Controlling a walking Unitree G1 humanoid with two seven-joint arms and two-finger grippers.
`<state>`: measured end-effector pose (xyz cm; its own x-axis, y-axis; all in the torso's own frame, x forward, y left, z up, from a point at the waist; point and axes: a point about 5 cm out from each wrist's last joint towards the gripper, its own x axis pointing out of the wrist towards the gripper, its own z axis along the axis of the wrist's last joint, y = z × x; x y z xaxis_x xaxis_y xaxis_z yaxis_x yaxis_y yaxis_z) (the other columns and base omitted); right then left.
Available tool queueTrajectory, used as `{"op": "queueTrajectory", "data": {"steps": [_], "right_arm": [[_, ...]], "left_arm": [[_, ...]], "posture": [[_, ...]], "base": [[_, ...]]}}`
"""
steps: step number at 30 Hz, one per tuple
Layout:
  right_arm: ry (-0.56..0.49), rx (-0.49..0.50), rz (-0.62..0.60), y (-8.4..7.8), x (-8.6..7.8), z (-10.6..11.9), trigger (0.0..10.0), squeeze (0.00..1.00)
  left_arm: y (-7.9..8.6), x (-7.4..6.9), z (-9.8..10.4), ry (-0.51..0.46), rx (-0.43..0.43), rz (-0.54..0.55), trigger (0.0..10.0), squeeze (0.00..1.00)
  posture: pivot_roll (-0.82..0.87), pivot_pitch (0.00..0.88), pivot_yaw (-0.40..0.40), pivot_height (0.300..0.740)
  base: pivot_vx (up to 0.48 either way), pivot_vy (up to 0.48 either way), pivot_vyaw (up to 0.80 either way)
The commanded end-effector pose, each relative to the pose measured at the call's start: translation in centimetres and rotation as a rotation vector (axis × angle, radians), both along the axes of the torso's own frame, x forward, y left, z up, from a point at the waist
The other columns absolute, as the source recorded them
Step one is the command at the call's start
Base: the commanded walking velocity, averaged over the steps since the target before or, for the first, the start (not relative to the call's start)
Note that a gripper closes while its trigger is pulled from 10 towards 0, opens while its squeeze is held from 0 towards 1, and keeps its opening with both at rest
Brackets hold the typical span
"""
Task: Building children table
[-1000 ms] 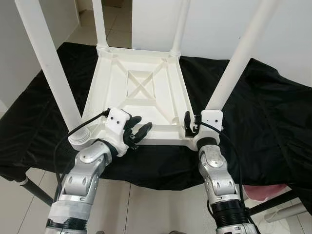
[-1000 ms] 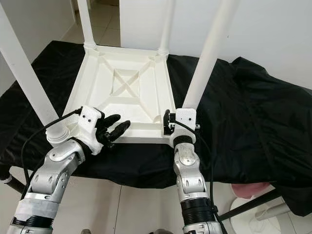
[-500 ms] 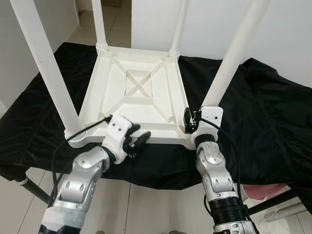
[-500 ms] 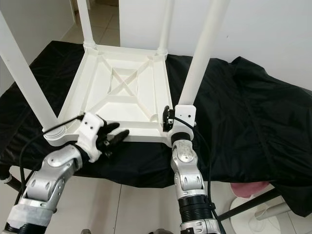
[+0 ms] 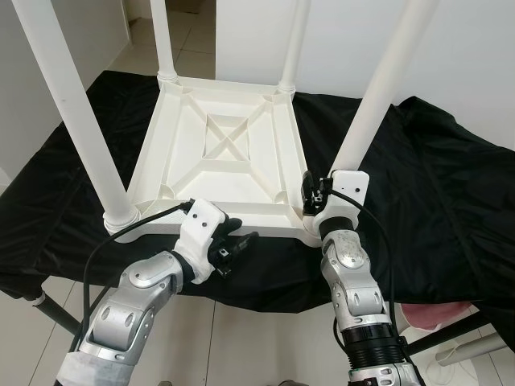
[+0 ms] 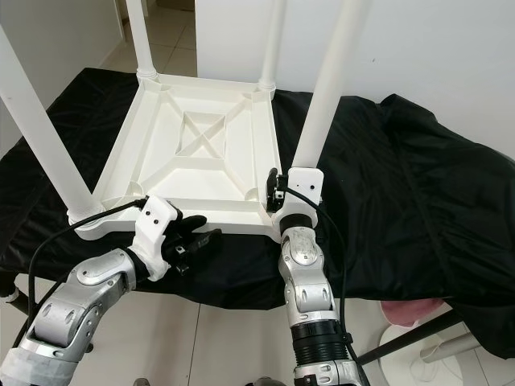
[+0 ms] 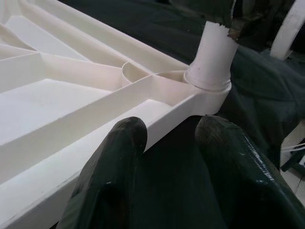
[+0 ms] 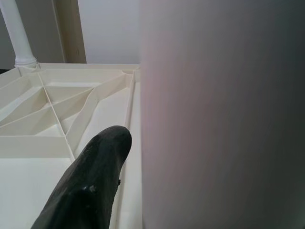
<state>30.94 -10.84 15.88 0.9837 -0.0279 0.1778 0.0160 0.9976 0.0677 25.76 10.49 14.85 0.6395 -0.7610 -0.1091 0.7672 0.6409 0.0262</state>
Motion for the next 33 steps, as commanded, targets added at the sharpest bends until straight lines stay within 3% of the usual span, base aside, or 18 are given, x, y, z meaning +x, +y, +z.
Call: {"op": "queueTrajectory", "data": {"steps": [1, 9, 23, 30, 33], "right_arm": [[-0.024, 0.005, 0.01, 0.2, 0.1, 0.8, 10.0, 0.0], [-0.02, 0.049, 0.012, 0.0, 0.1, 0.9, 10.0, 0.0], [0.053, 0.413, 0.055, 0.1, -0.2, 0.6, 10.0, 0.0], [0.066, 0.464, 0.079, 0.1, -0.5, 0.5, 10.0, 0.0], [0.091, 0.594, 0.105, 0.2, -0.6, 0.5, 10.0, 0.0]], "left_arm": [[-0.7, -0.8, 0.1, 0.018, 0.0, -0.164, 10.0, 0.0], [-0.7, -1.8, -0.5, 0.084, 0.015, -0.211, 10.0, 0.0], [0.5, -2.0, -2.3, 0.138, 0.085, -0.185, 10.0, 0.0], [0.9, -1.6, -2.3, 0.137, 0.084, -0.161, 10.0, 0.0], [1.0, -1.7, -2.4, 0.136, 0.09, -0.159, 10.0, 0.0]], "posture": [[0.04, 0.0, -0.082, 0.74], [0.04, 0.0, -0.082, 0.74], [0.04, 0.0, -0.077, 0.74], [0.04, 0.0, -0.077, 0.74], [0.04, 0.002, -0.076, 0.74]], "base": [[0.0, 0.0, 0.0], [0.0, 0.0, 0.0], [0.0, 0.0, 0.0], [0.0, 0.0, 0.0], [0.0, 0.0, 0.0]]}}
